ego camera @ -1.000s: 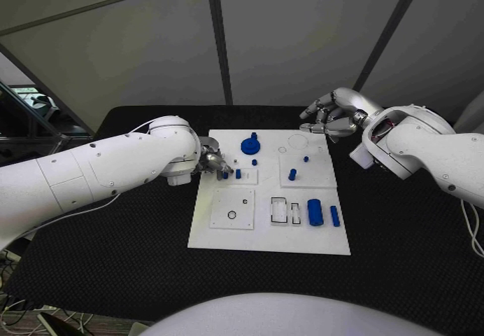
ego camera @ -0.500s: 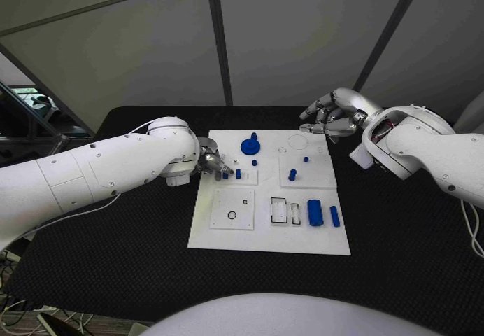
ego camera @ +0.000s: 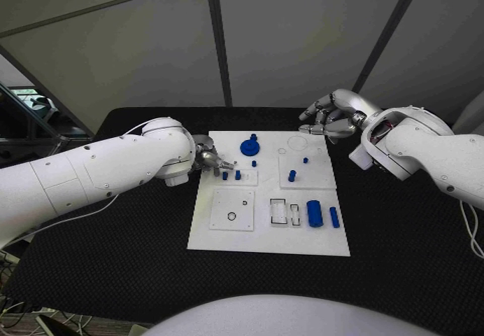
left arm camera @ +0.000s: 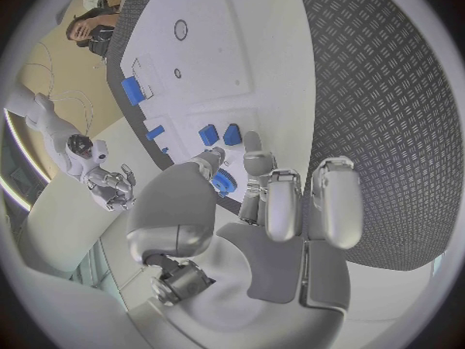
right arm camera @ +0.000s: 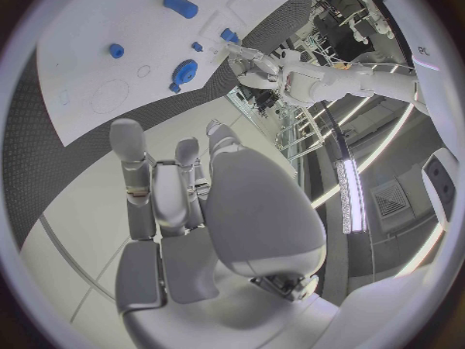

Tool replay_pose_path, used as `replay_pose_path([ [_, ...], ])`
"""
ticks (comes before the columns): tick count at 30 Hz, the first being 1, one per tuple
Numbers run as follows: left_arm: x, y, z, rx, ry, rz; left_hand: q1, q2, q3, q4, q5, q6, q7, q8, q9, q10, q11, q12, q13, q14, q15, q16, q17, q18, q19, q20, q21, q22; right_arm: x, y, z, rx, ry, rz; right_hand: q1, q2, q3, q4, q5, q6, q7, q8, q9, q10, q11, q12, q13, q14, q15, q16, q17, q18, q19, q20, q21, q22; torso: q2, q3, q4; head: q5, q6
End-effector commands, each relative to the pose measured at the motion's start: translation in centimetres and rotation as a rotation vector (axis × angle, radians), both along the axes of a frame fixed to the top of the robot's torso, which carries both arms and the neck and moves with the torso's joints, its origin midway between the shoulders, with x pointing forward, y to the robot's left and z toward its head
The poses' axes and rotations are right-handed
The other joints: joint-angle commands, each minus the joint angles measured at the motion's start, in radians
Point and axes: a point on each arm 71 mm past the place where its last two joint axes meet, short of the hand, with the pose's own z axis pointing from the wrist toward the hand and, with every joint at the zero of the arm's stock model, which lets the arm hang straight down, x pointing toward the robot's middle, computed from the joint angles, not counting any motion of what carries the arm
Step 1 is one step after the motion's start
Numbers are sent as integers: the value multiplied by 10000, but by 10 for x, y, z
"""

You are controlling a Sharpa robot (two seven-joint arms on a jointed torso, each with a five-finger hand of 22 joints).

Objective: Assemble the parts on the task board

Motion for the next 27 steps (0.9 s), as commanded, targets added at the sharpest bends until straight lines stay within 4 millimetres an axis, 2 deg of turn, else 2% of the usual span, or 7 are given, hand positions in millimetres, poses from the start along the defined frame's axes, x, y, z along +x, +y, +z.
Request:
replay_pose_path([
  [1,3,-1,6,-893,-693,436,125,-21,-325,155,-11,-130,6,-46,23,-129,30,-90,-87,757,10,43,1580,-67,-41,-20,-102,1023,0,1,1,-17,-41,77,-2,16,8,55,59,-59,-21,66,-15,-44,10,38,-14,60,-61,-32,-3,79,50,-18,-56,-14,-3,3,-4,-10,14],
  [7,7,4,13,-1467,-1348,765,717,104,-958,401,95,-566,181,-217,-2,-1025,183,-948,-1304,719,137,-44,1484,122,-460,61,-933,441,0,0,1,-21,-42,51,-2,16,8,55,59,-59,-21,66,-15,-44,10,38,-14,60,-61,-32,-3,79,50,-18,-56,-14,-3,10,-1,-23,33],
  [11,9,4,19,-2209,-1976,773,1530,163,-1219,317,219,-1384,581,-646,-220,-2244,579,-1813,-2269,326,444,-769,701,682,-2071,323,-3835,-1604,0,-1,1,-22,-46,29,-2,16,8,55,59,-59,-21,66,-15,-44,10,38,-14,60,-61,-32,-3,79,50,-18,-56,-14,-5,14,-1,-27,42],
  [13,10,0,22,-2672,-2293,566,2157,215,-1324,189,232,-1989,935,-929,-412,-3006,907,-2106,-2451,-1555,775,-3976,-2438,1100,-3639,576,-6546,-3468,0,-1,1,-21,-50,23,-2,16,8,55,59,-59,-21,66,-15,-44,10,38,-14,60,-61,-32,-3,79,50,-18,-56,-14,1,14,-8,-30,56],
  [17,12,-15,32,-3871,-3408,-363,3711,251,-1110,-383,218,-2743,1523,-1498,-953,-4523,1510,-2881,-3042,-3965,1360,-6950,-4987,1058,-4641,1064,-8050,-4422,1,-1,1,-9,-75,-2,-8,13,4,57,64,-61,-22,67,-15,-52,10,31,-26,57,-60,-45,-19,81,46,-18,-67,-28,6,20,-11,-78,121],
  [22,10,-37,41,-4493,-4785,-2231,5394,81,-405,-1213,176,-2859,1621,-2114,-1635,-5265,1671,-3886,-3999,-4357,1458,-7434,-5634,1191,-4717,1284,-8732,-4995,1,-1,1,5,-99,-7,-12,11,2,59,67,-63,-22,68,-16,-58,10,26,-35,54,-60,-55,-31,83,42,-17,-75,-39,11,19,-28,-136,204],
  [27,6,-55,37,-3854,-5489,-3952,5693,-368,-141,-1481,128,-2309,1530,-2980,-2495,-4882,1579,-4946,-5212,-3480,1338,-6756,-5859,1233,-3816,1152,-8366,-4905,1,0,1,1,-89,-1,-12,11,2,59,67,-63,-22,68,-16,-58,10,26,-35,54,-60,-55,-31,83,42,-17,-75,-39,11,21,-14,-197,262],
])
